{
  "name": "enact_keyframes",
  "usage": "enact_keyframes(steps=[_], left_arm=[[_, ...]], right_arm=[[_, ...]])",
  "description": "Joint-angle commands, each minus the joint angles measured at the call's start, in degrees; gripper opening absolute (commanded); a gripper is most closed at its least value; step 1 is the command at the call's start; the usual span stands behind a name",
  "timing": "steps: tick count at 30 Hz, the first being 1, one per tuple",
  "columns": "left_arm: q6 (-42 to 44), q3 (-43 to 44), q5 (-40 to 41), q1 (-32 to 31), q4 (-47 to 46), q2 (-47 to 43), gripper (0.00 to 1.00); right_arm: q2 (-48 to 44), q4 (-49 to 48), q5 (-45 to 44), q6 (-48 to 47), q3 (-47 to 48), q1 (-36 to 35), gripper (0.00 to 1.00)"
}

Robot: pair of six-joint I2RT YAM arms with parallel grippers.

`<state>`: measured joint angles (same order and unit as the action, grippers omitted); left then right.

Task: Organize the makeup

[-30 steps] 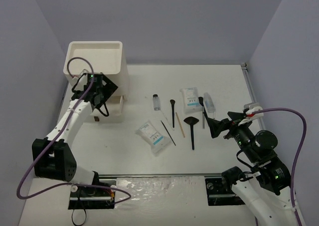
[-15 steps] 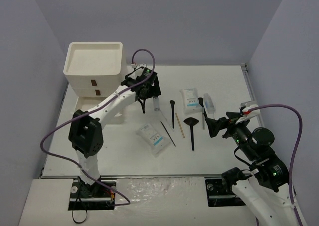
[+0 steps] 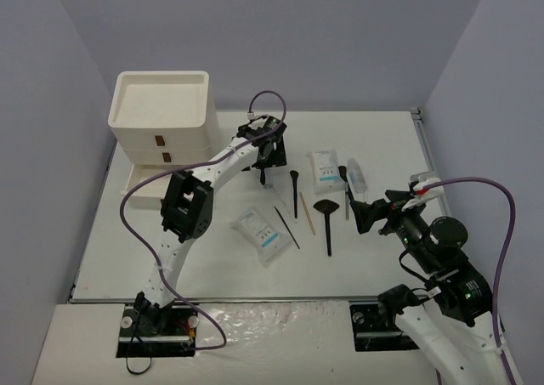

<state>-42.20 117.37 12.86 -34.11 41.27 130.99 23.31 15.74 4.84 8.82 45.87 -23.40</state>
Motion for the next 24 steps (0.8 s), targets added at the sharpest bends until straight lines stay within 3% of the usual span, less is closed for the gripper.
enact_keyframes(steps=[1,7,12,17,20,24], left_arm=[[0.09,4.67,0.04,0.26,2.35,0.0,0.79],[-0.4,5.24,-0.12,0.36,2.8,2.05,0.59],[-0.67,5.33,-0.27,0.35,2.84,3.08,0.53],[-0.7,5.34,-0.06,0.36,3.17,2.41,0.18],[-0.84,3.14,0.84,0.36,1.75,-1.53,0.03],[-2.59,-4.61,1.51,0.45,-1.31,-9.4,0.0]], right_arm=[[0.49,-3.01,0.0,0.05,0.98,-0.5,1.0],[0.1,-3.09,0.02,-0.04,0.89,-0.5,1.0],[-0.5,-3.17,-0.09,0.06,0.8,-0.5,1.0],[-1.05,-3.17,-0.35,0.13,0.55,-0.5,1.0],[-1.29,-3.1,-0.36,0.07,0.61,-0.5,1.0],[-1.6,-3.09,-0.22,0.05,0.54,-0.5,1.0]])
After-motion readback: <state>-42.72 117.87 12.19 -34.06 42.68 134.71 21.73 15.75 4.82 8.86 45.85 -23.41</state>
